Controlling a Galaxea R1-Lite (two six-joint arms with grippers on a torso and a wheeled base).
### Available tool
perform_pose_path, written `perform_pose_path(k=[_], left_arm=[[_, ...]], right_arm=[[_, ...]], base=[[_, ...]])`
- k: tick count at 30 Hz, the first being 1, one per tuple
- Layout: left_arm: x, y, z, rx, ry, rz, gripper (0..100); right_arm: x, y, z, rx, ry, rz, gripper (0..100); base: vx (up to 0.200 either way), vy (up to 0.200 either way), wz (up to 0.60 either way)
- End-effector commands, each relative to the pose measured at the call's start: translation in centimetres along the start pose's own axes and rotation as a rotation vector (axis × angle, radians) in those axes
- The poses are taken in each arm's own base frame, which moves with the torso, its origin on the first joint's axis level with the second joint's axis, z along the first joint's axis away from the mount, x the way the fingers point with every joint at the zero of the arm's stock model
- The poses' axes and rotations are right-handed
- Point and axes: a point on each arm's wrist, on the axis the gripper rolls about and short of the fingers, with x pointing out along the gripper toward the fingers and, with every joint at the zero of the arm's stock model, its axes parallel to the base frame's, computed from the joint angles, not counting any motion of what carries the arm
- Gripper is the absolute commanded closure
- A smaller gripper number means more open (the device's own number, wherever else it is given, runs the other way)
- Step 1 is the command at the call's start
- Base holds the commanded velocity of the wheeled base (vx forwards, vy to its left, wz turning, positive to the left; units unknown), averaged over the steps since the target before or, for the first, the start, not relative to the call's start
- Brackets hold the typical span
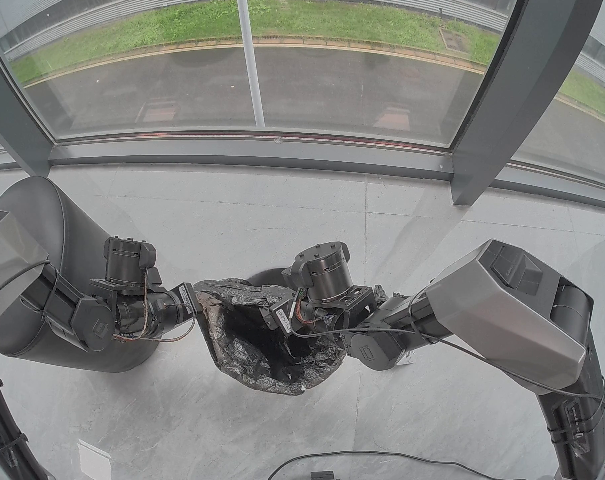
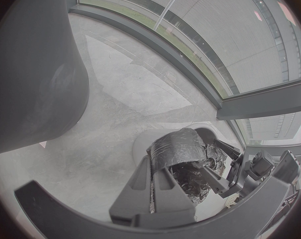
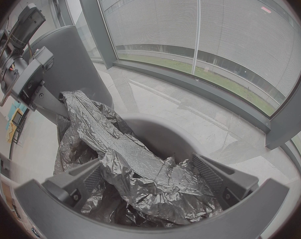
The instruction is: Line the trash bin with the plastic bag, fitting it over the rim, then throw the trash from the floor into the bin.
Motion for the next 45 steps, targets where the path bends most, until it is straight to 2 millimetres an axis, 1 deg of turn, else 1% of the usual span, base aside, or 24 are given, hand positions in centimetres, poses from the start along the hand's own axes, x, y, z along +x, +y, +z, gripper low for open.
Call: perform_pose_path(k=[1, 6, 9, 15, 19, 24, 30, 39, 42, 45], left_arm=[[0.0, 0.0, 0.0, 0.000, 0.001, 0.001, 100], [0.0, 0.0, 0.0, 0.000, 0.001, 0.001, 100], [0.0, 0.0, 0.0, 0.000, 0.008, -0.009, 100], [0.0, 0.0, -0.1, -0.003, 0.018, -0.023, 100], [0.0, -0.1, 0.0, -0.003, 0.016, -0.025, 100], [0.0, 0.0, 0.0, -0.005, 0.017, -0.024, 100], [0.0, 0.0, -0.1, -0.005, 0.018, -0.023, 100], [0.0, 0.0, -0.1, -0.005, 0.018, -0.023, 100], [0.2, -0.1, 0.1, -0.003, 0.015, -0.027, 100], [0.4, -0.2, 0.2, 0.000, 0.004, -0.037, 100]], right_arm=[[-0.3, 0.2, 0.5, 0.002, -0.012, 0.003, 0], [-0.9, 0.4, 1.0, 0.001, -0.023, 0.005, 0], [-0.8, 0.4, 1.1, -0.002, -0.025, -0.006, 0], [0.1, -0.1, -0.1, -0.034, 0.012, -0.074, 0], [0.4, -0.8, -0.1, -0.024, 0.009, -0.090, 0], [0.8, -2.0, 1.0, -0.003, -0.030, -0.128, 0], [0.6, -2.1, 1.8, 0.000, -0.049, -0.136, 0], [0.7, -2.1, 1.9, 0.001, -0.055, -0.138, 0], [1.1, -3.3, 2.5, 0.019, -0.077, -0.163, 0], [1.2, -3.7, 2.8, 0.030, -0.089, -0.170, 0]], base=[[0.000, 0.000, 0.00], [0.000, 0.000, 0.00], [0.000, 0.000, 0.00], [0.000, 0.000, 0.00], [0.000, 0.000, 0.00], [0.000, 0.000, 0.00], [0.000, 0.000, 0.00], [0.000, 0.000, 0.00], [0.000, 0.000, 0.00], [0.000, 0.000, 0.00]])
